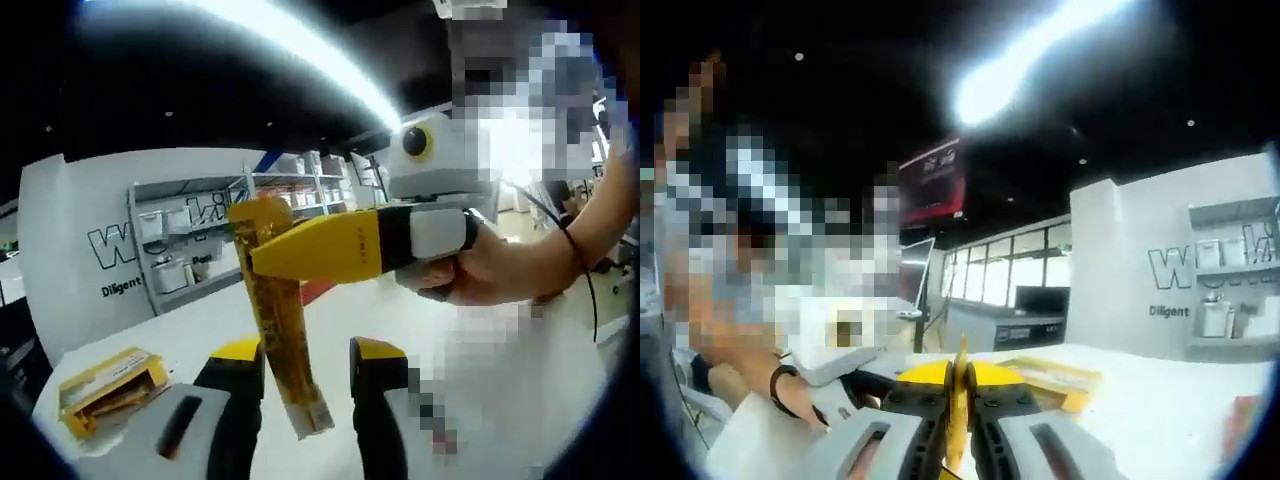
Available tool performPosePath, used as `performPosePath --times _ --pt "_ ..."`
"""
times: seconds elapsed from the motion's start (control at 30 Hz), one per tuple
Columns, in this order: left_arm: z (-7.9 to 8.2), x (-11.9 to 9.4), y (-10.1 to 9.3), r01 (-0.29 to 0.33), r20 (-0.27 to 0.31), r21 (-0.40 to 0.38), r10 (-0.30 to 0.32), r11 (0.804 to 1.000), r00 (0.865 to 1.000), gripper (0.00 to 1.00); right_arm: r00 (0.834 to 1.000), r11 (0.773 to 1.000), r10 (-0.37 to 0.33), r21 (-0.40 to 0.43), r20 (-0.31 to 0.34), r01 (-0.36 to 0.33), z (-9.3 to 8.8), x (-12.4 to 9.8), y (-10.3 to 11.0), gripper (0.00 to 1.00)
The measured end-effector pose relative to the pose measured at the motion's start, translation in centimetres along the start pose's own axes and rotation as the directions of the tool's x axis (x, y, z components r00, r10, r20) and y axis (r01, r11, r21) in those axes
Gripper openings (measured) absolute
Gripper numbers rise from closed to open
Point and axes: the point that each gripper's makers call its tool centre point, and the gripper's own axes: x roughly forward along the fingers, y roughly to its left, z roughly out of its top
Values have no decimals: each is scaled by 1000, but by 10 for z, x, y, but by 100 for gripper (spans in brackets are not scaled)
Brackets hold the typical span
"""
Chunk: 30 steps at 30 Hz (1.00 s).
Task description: Tear open the coffee pouch, take out the coffee, and pour the coffee from the pouch into the cup
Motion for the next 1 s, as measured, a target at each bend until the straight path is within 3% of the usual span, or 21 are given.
performPosePath --times 0.03,0.07,0.1,0.13,0.17,0.2,0.27,0.3,0.33,0.37,0.43,0.5,0.53,0.6,0.63,0.67,0.7,0.73,0.8,0.87,1.0 --pt "1 -1 -1 13 8 -1 -13 1000 1000 35 1000 1000 16 12 9 -16 2 -1 0 7" --pt "10 -2 -9 92 67 2 -92 996 994 33 995 995 93 39 25 -93 4 -2 9 7" --pt "11 -4 -10 122 80 -41 -118 992 990 33 990 988 136 74 45 -139 7 -4 13 7" --pt "15 -7 -11 170 109 -81 -161 982 981 31 989 987 131 85 68 -137 10 -6 9 7" --pt "23 -12 -18 258 167 -136 -235 956 958 30 970 962 224 139 94 -235 13 -10 17 7" --pt "23 -14 -13 257 165 -181 -228 949 959 31 971 962 218 149 95 -230 13 -12 11 7" --pt "34 -20 -14 331 246 -168 -285 929 926 28 951 937 287 171 119 -304 15 -18 17 7" --pt "33 -23 -17 367 242 -227 -313 902 918 29 955 942 274 166 112 -290 14 -19 14 7" --pt "33 -23 -13 359 246 -204 -308 911 919 28 949 936 291 166 123 -309 16 -21 16 7" --pt "37 -26 -17 398 270 -197 -341 896 900 27 942 930 312 164 123 -330 16 -22 19 7" --pt "33 -26 -15 395 255 -197 -342 897 904 25 933 922 336 158 126 -354 18 -23 24 7" --pt "32 -30 -15 435 264 -183 -382 882 885 24 924 914 362 150 126 -378 18 -24 29 7" --pt "33 -32 -24 473 273 -177 -419 863 866 23 919 909 373 149 124 -389 18 -25 32 7" --pt "33 -33 -28 490 274 -170 -437 855 857 22 910 899 398 145 120 -413 17 -25 38 7" --pt "34 -35 -34 516 282 -151 -464 843 840 20 909 899 400 144 118 -414 17 -25 38 7" --pt "32 -35 -36 524 273 -148 -474 839 837 19 906 896 406 147 117 -420 16 -25 39 7" --pt "29 -33 -37 509 252 -143 -466 849 848 17 903 892 414 147 116 -428 16 -26 43 7" --pt "28 -35 -39 521 251 -137 -479 843 841 10 903 894 414 136 113 -427 16 -26 42 7" --pt "28 -34 -38 512 252 -150 -468 846 847 9 897 890 425 126 123 -439 15 -26 41 8" --pt "28 -36 -40 531 248 -171 -485 830 838 8 894 887 428 130 131 -443 16 -26 42 11" --pt "27 -37 -41 534 244 -179 -489 826 838 8 887 877 430 154 169 -455 23 -27 43 13"
